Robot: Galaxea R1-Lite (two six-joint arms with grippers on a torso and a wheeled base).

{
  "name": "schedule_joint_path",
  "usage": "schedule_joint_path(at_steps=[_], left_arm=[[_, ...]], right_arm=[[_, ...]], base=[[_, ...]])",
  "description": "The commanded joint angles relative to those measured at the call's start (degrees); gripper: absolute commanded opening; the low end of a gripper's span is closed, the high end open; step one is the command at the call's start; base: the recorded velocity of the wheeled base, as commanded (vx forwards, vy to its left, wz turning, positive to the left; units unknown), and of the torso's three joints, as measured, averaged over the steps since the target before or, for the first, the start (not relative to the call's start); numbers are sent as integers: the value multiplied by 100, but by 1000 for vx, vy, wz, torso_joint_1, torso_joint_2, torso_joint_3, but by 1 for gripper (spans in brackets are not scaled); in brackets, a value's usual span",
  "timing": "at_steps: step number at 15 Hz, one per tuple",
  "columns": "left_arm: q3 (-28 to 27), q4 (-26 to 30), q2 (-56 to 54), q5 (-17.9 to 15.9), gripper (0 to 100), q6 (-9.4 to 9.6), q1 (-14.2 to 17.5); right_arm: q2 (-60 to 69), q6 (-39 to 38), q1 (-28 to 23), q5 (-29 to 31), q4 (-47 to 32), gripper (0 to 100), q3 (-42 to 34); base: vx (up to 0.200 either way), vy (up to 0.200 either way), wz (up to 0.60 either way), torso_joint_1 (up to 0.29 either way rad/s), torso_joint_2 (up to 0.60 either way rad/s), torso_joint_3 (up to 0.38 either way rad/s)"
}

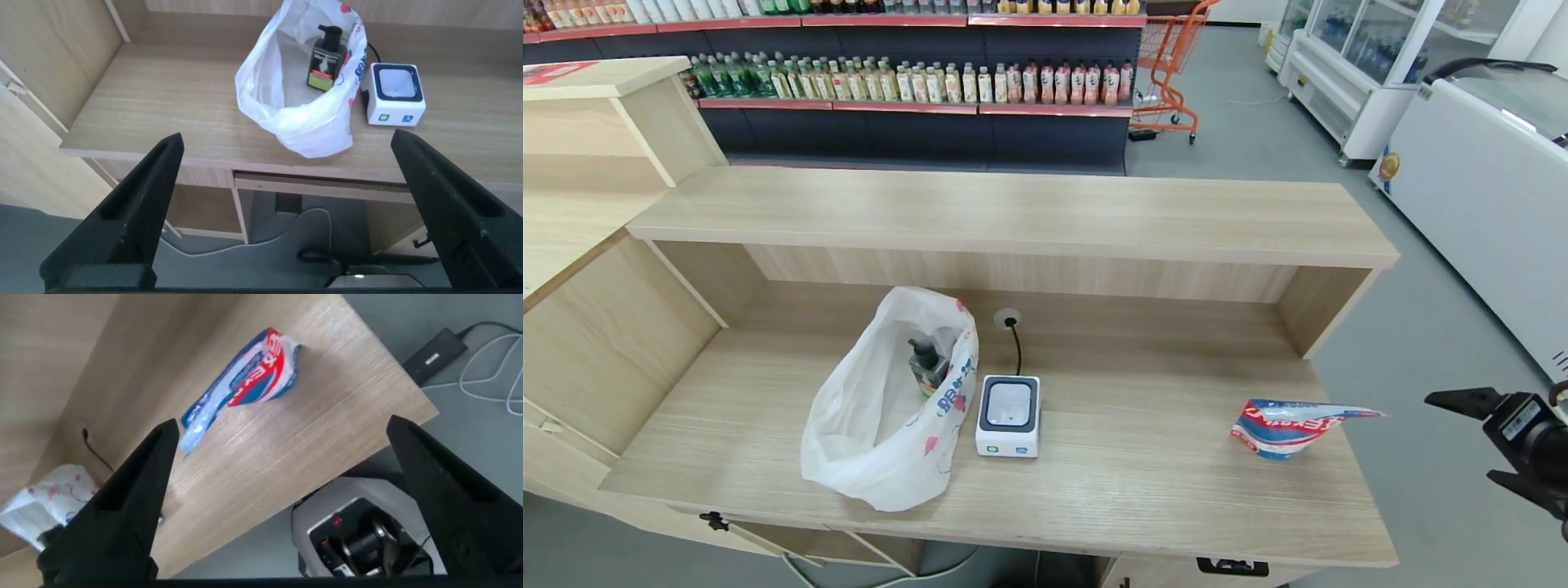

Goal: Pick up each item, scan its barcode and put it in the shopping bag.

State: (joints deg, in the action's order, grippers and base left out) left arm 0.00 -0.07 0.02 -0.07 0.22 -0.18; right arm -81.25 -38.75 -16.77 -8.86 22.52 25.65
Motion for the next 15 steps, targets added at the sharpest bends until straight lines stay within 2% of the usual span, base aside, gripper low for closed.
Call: schedule_joint_path(at_steps=[1, 4, 10, 15], left_arm=[[0, -1, -2, -1, 100, -4, 1], [0, -1, -2, -1, 100, -4, 1], [0, -1, -2, -1, 100, -4, 1], [0, -1, -2, -1, 100, 4, 1]], right_arm=[[-998, -36, 78, 253, 517, 100, -34], [-1815, 17, 113, 262, 1361, 100, 81], [-2668, 17, 737, 280, 1554, 100, 529], [-3345, 79, 1168, 297, 2697, 100, 546]], base=[[0, 0, 0, 0, 0, 0], [0, 0, 0, 0, 0, 0], [0, 0, 0, 0, 0, 0], [0, 0, 0, 0, 0, 0]])
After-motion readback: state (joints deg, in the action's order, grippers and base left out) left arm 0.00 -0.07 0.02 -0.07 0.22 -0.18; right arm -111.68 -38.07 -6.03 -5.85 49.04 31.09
